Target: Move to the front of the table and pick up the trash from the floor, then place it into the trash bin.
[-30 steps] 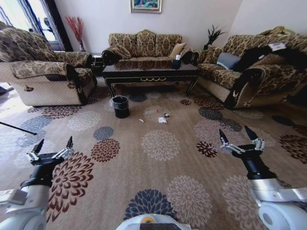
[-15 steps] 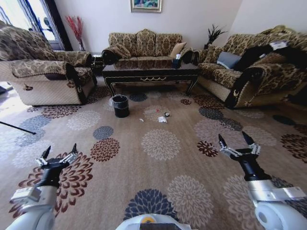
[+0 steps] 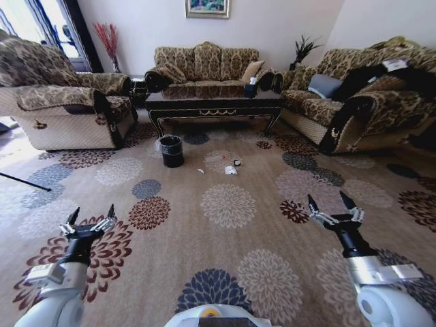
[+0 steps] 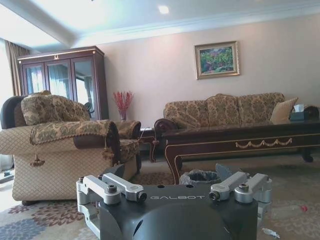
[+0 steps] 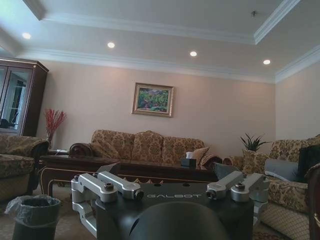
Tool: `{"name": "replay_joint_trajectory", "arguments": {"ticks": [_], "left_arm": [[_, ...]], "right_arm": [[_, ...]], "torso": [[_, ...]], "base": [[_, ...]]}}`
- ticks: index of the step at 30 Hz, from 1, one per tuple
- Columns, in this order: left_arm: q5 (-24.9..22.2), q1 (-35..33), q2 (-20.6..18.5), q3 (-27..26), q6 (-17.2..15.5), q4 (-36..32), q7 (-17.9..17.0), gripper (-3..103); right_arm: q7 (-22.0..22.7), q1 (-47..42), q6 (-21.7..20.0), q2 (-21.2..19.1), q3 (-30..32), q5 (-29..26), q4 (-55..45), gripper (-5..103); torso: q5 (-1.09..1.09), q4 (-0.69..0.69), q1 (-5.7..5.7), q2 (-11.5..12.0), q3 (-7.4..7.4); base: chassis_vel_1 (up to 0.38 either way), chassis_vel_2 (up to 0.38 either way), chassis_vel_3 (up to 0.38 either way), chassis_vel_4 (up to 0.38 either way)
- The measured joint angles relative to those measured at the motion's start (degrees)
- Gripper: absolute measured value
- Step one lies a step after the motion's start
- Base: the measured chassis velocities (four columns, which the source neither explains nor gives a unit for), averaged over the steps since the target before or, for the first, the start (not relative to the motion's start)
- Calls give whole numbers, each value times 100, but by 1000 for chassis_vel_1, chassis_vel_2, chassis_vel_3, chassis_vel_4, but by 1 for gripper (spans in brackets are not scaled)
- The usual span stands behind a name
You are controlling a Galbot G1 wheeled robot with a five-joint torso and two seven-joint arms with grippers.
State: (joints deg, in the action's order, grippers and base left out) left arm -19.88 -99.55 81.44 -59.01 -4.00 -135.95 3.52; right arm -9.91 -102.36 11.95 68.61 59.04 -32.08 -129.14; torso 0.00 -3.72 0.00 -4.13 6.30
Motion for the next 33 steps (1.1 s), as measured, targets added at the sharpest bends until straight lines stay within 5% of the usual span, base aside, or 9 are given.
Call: {"name": "replay_joint_trajectory", "arguments": {"ticks": [14,25,33], "left_arm": [[-37,-50,-9,-136,156,-98,-1,100],[-1303,248,-346,-808,30,-754,-247,100],[-1179,158,-281,-769,4,-754,-206,100]], "right_arm": [[-12,-29,28,19,30,1,-50,100],[162,92,76,-503,822,-804,-975,100],[84,53,62,-449,841,-790,-1098,100]], "torso": [[0,0,0,-14,13],[-1,0,0,-22,19],[-1,0,0,-24,20]], "base": [[0,0,0,0],[0,0,0,0],[0,0,0,0]]}}
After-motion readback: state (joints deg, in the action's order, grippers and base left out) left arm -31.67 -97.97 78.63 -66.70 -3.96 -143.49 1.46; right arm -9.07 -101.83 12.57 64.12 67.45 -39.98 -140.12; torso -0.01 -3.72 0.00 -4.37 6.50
